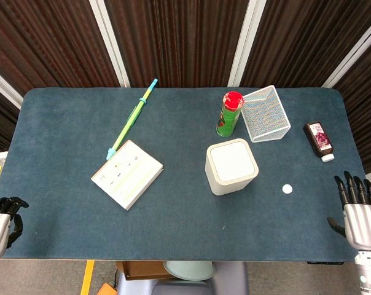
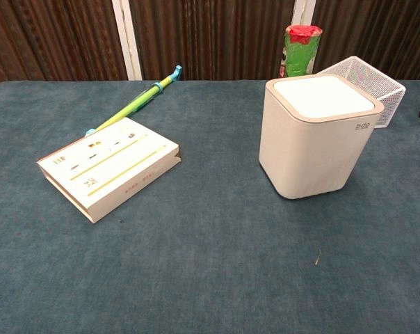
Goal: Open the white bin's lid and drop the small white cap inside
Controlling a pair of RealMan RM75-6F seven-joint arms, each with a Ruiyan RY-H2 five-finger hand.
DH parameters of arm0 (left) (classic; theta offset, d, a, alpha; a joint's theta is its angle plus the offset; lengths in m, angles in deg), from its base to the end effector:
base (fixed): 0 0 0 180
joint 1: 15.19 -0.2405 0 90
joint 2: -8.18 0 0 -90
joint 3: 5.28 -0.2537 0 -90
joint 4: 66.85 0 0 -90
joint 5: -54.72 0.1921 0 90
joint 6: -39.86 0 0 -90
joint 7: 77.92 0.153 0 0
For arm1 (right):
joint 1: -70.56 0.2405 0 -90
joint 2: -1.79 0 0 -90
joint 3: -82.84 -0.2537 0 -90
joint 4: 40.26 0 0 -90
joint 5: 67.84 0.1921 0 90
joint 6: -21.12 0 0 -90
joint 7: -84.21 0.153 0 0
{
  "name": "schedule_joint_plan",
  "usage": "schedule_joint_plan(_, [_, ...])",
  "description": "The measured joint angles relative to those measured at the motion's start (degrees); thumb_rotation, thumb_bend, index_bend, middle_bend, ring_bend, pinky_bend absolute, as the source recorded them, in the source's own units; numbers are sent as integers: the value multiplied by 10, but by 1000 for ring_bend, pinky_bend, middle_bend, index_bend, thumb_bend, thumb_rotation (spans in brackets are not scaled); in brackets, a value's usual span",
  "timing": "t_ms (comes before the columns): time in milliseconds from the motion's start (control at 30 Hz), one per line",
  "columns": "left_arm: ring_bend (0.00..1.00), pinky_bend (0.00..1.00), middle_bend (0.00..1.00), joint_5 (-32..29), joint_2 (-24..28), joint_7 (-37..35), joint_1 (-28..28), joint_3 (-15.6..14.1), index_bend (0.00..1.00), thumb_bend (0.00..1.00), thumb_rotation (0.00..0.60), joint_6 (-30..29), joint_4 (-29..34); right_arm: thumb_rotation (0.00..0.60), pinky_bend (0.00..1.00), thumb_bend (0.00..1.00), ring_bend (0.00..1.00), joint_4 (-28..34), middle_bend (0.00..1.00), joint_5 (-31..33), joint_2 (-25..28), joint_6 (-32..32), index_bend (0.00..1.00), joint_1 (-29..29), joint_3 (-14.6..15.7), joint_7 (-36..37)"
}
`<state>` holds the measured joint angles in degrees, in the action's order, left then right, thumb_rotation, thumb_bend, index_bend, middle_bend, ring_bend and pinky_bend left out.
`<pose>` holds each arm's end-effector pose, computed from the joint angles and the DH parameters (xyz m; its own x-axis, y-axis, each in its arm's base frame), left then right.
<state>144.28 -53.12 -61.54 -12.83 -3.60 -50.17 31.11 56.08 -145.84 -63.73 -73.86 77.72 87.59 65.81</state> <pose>-0.2827 0.1703 0.1872 0.6017 -0.0522 0.7970 0.7973 -0.0210 -0.6032 -0.3024 -0.1726 0.1749 0.6066 0.0098 0.7949 -0.7909 0.1081 0.6023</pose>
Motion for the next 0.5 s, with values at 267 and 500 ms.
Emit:
schedule_joint_plan(267, [292, 515, 352, -3, 1, -5, 0, 1, 409, 730, 600, 0, -1, 600, 41, 266, 0, 1, 85, -3, -1, 15, 59, -14, -20, 0])
schedule_joint_plan(500, [292, 516, 354, -7, 4, -22, 0, 3, 409, 730, 600, 1, -1, 600, 103, 327, 42, -5, 161, -22, -8, 12, 59, -21, -32, 1])
